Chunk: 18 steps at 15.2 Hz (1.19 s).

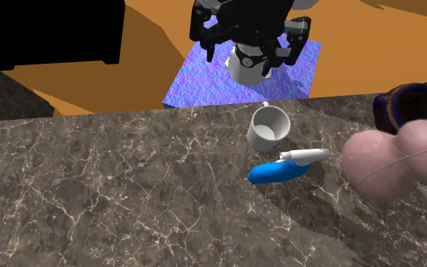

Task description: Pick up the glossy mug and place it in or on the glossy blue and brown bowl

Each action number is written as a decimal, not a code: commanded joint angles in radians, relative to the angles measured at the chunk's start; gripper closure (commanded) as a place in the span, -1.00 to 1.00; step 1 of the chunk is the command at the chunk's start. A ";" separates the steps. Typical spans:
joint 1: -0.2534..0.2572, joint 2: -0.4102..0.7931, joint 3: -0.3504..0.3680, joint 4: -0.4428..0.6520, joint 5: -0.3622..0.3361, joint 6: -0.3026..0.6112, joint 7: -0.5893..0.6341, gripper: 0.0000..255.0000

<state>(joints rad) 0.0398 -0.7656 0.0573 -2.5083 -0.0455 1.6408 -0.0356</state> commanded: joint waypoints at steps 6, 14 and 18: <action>0.066 0.036 0.119 -0.132 0.106 0.188 0.141 -1.00; 0.134 0.185 0.264 -0.202 0.204 0.437 0.293 -1.00; 0.133 0.214 0.273 -0.239 0.208 0.503 0.295 -1.00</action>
<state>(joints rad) 0.1734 -0.5593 0.3287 -2.7367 0.1616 2.1252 0.2592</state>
